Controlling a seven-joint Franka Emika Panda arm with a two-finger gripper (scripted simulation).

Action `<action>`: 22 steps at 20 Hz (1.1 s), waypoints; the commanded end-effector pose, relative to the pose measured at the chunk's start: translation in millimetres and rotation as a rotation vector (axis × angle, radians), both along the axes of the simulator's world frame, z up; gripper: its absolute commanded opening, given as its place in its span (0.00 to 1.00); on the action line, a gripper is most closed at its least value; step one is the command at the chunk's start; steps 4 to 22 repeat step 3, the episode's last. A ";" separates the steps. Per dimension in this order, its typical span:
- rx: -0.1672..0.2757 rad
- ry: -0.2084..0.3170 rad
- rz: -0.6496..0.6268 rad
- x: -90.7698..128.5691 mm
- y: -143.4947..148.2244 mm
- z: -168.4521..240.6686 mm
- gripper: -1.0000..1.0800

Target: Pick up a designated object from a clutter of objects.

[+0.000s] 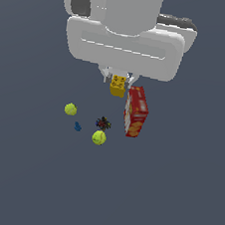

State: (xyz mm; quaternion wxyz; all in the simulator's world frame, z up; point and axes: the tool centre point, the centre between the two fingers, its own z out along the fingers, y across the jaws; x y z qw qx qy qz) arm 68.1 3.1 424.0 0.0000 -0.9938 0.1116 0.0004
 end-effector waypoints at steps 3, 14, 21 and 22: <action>0.000 0.000 0.000 2.5 -1.3 3.0 0.00; 0.000 0.000 0.000 2.5 -1.3 3.0 0.00; 0.000 0.000 0.000 2.5 -1.3 3.0 0.00; 0.000 0.000 0.000 2.5 -1.3 3.0 0.00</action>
